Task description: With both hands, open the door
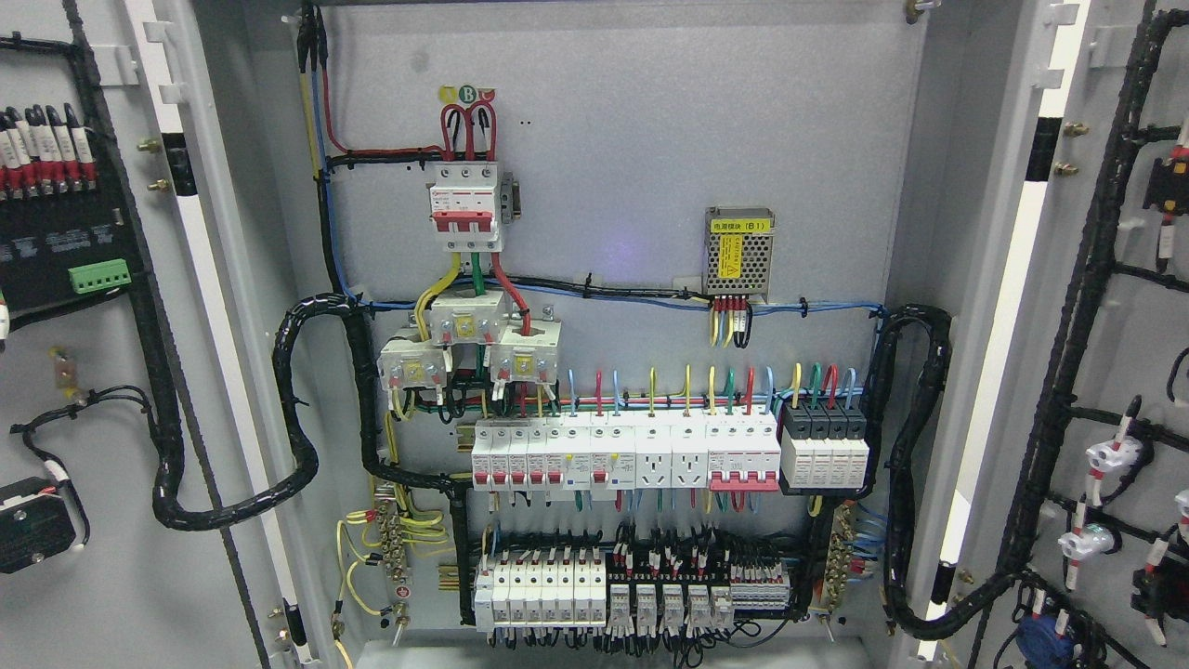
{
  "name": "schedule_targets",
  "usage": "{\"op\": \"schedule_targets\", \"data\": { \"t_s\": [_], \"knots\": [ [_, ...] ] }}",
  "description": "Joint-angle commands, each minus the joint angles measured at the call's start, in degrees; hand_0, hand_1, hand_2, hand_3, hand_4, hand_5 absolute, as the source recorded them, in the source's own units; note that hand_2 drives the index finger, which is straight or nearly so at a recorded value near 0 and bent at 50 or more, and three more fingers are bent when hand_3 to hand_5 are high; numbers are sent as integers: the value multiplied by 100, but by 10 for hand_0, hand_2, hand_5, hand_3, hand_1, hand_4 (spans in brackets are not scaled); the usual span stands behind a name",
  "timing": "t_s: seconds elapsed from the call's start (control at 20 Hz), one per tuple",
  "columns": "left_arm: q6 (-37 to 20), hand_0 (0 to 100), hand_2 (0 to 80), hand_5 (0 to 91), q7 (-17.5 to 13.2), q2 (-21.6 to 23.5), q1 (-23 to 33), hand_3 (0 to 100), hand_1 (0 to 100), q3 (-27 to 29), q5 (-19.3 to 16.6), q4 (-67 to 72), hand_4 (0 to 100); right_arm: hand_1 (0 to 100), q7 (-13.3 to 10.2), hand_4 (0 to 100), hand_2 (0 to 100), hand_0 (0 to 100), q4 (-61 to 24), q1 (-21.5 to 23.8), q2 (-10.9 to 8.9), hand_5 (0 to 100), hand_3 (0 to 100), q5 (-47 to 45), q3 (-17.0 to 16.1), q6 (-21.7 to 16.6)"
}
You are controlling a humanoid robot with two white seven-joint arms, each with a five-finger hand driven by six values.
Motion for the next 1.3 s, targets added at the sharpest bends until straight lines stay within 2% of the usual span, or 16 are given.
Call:
{"op": "schedule_targets", "data": {
  "t_s": [0.0, 0.4, 0.7, 1.25],
  "knots": [
    [326, 0, 0, 0, 5, 137, -117, 0, 0, 41, -4, 227, 31, 0, -19, 0, 0, 106, 44, 2, 7, 0, 0, -16, -37, -25],
    [687, 0, 0, 0, 5, 146, -293, 0, 0, 41, -30, 244, 31, 0, -19, 0, 0, 107, 53, 11, 7, 0, 0, -16, -28, -25],
    [714, 0, 0, 0, 5, 137, -381, 0, 0, 33, -30, 288, 31, 0, -10, 0, 0, 107, 44, 116, 16, 0, 0, -16, -37, -51],
    [705, 0, 0, 0, 5, 137, -381, 0, 0, 33, -39, 332, 31, 0, -10, 0, 0, 106, -96, 169, -2, 0, 0, -42, -45, -341]
  ]
}}
